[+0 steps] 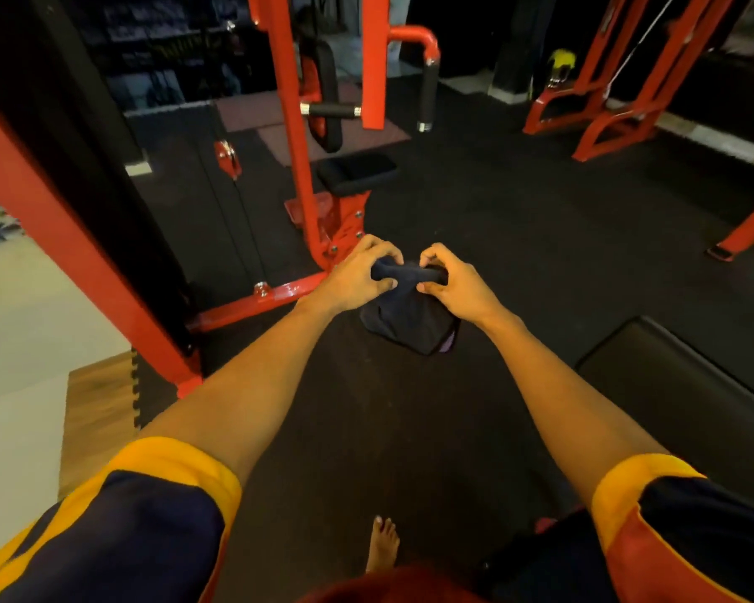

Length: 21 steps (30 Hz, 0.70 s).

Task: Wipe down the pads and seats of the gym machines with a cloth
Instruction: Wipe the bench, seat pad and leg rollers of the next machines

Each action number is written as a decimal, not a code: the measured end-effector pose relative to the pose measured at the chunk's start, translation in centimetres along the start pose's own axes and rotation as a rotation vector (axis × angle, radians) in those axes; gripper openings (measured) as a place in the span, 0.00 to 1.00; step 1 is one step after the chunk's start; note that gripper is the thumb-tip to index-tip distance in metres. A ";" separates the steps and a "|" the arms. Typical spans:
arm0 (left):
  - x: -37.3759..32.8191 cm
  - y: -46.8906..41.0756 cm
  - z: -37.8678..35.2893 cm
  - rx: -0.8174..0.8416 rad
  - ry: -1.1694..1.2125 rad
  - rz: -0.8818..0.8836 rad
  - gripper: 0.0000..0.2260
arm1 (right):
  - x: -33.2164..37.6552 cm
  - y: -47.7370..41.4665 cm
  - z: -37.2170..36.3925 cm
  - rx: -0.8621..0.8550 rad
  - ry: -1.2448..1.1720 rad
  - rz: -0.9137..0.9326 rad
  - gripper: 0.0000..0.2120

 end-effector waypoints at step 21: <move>4.9 -36.3 -3.8 0.218 0.180 -0.338 0.15 | -12.8 -21.4 14.4 -0.260 0.229 -0.253 0.16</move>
Point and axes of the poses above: each hand's wrist, its own y-axis away from the middle knuckle, its own z-axis out of the back of the hand, x = y × z, the point moved 9 cm from there along -y, towards the middle knuckle, and after that the axes turned 1 degree about -x, right-handed, at the moved point
